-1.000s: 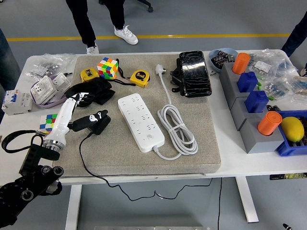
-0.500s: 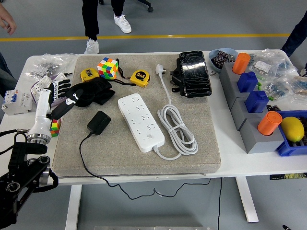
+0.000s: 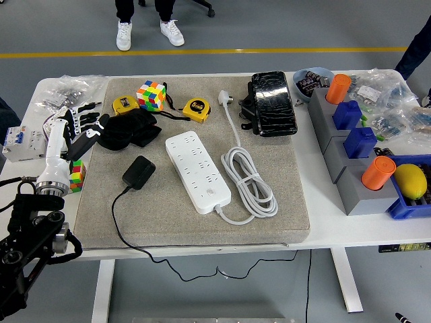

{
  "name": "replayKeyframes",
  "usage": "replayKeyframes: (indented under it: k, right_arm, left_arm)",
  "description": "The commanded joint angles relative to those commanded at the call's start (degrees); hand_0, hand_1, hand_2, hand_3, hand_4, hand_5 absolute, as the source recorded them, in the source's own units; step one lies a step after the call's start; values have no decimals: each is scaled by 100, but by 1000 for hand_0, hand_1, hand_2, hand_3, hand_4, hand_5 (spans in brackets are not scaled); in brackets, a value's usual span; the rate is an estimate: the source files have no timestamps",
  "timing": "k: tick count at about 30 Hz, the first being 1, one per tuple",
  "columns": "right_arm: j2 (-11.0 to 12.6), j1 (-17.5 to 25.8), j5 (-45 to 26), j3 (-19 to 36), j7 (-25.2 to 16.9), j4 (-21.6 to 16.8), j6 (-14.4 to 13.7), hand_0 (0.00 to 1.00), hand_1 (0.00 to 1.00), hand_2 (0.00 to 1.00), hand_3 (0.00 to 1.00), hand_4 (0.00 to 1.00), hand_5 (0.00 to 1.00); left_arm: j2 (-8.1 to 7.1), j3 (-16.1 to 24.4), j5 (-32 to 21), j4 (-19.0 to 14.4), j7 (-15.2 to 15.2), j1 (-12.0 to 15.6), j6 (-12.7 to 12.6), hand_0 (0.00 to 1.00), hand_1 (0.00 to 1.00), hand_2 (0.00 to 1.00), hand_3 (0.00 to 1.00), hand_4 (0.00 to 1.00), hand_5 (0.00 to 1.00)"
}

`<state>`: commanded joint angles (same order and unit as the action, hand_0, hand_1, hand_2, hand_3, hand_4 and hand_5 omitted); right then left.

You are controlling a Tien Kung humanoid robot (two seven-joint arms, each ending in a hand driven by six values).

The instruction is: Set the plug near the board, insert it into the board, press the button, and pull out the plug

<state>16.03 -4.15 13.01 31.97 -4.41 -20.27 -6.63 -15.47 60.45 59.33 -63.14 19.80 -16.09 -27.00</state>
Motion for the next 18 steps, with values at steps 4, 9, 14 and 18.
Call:
replayKeyframes:
  k: [4,9,14,18]
  right_arm:
    - [-5,-9,-4,-14,-1,0,1,571,639,602,539,925,466]
    - [-10,-17,-13,-14,-3,3,-3,571,639,601,539,925,468]
    - [-4,-27,-6,-19,-6,-2,-8,571,639,600,539,925,469]
    - [-6,-31,-12,-42,-6,0,-8,571,639,600,539,925,469]
  left_arm:
    - [-5,69,14,-24,-11,-12,-4,597,654,639,679,913,534]
    - [-3,111,69,-35,-52,-29,-5,603,653,634,678,907,550]
    - [9,161,61,-6,-56,-27,1,597,652,633,679,903,551]
    - [-1,199,36,16,-59,-18,8,597,652,633,679,903,551]
